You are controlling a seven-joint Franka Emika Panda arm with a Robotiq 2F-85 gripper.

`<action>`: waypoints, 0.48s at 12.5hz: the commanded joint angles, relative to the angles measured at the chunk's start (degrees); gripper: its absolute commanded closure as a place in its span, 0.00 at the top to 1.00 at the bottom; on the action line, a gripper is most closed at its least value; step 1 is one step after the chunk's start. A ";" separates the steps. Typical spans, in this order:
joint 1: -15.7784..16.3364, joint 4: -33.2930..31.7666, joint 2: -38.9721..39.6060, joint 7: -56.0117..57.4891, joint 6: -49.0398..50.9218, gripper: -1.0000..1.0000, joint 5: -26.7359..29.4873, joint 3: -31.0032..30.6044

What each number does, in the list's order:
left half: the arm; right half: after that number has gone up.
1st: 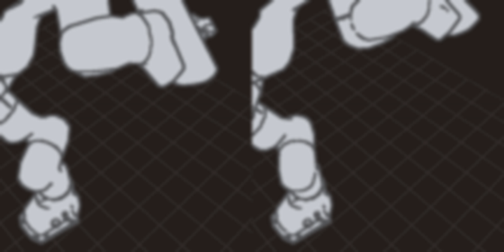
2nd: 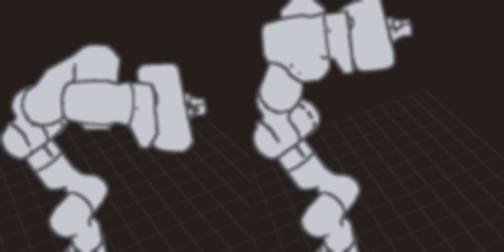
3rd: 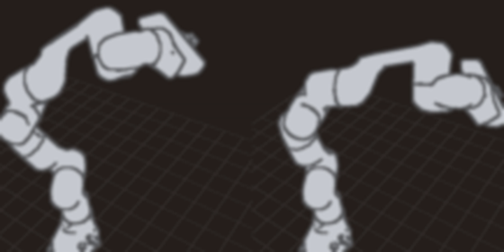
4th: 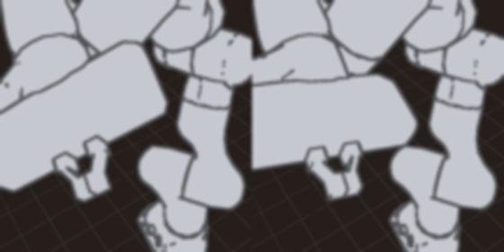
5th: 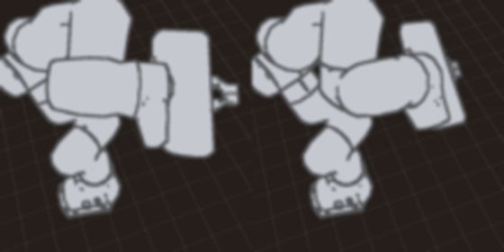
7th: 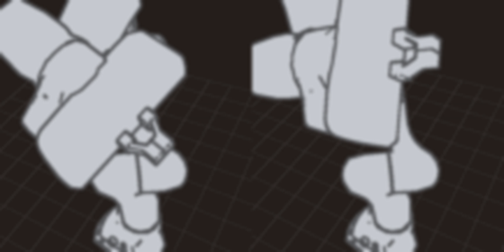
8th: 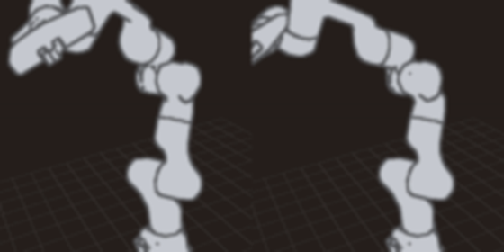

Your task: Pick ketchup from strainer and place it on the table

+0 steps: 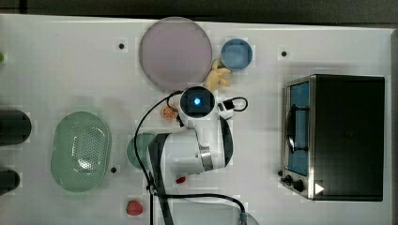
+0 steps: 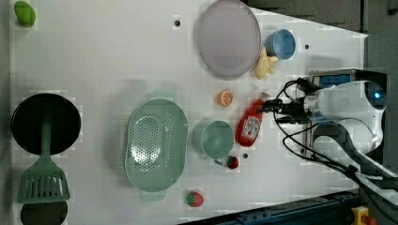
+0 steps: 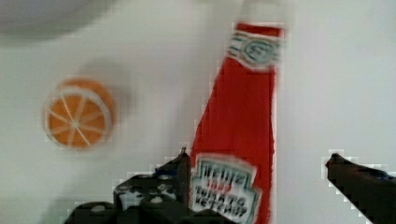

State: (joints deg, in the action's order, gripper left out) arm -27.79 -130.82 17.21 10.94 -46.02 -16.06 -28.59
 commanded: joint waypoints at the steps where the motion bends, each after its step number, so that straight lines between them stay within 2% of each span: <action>1: -0.60 8.01 -6.58 1.66 1.07 1.00 -0.73 0.41; 4: -0.50 15.47 -11.85 1.22 13.40 1.00 2.63 -0.67; 6: -0.49 20.86 -13.60 -0.60 23.69 1.00 9.21 -1.66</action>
State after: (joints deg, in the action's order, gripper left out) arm -28.65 -111.29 5.20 10.85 -23.25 -6.76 -28.31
